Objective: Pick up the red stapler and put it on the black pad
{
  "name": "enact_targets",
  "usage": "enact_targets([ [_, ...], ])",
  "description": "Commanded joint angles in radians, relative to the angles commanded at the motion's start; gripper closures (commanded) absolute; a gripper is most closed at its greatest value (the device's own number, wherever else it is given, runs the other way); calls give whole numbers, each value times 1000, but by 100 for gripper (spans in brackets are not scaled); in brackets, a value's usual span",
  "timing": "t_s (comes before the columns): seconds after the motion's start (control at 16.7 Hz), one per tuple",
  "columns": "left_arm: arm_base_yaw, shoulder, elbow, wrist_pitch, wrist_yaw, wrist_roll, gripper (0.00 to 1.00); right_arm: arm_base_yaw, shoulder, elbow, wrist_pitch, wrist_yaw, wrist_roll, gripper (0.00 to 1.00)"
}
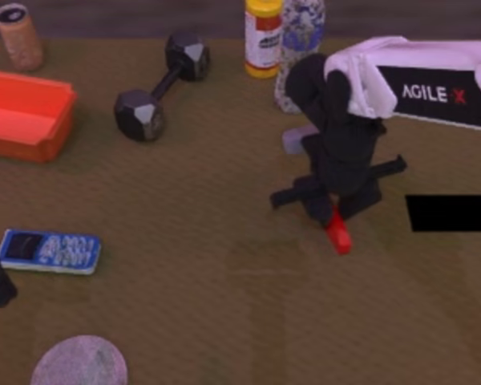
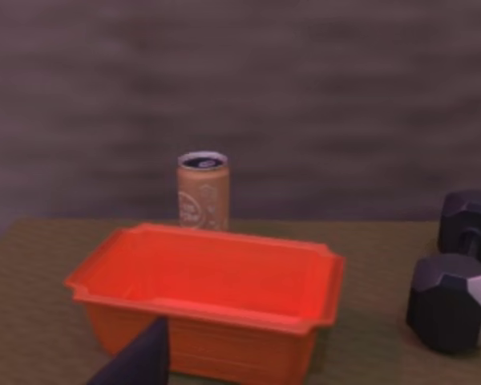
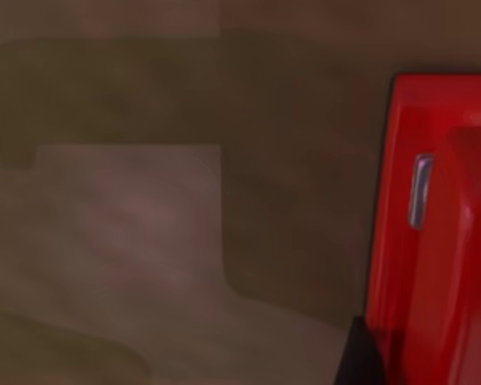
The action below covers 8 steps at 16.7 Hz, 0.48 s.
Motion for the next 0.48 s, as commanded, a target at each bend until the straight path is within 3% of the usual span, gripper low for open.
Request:
enact_targets([
  [0.48, 0, 0, 0, 0, 0, 0, 0, -1, -4, 16, -16, 0, 0, 100],
])
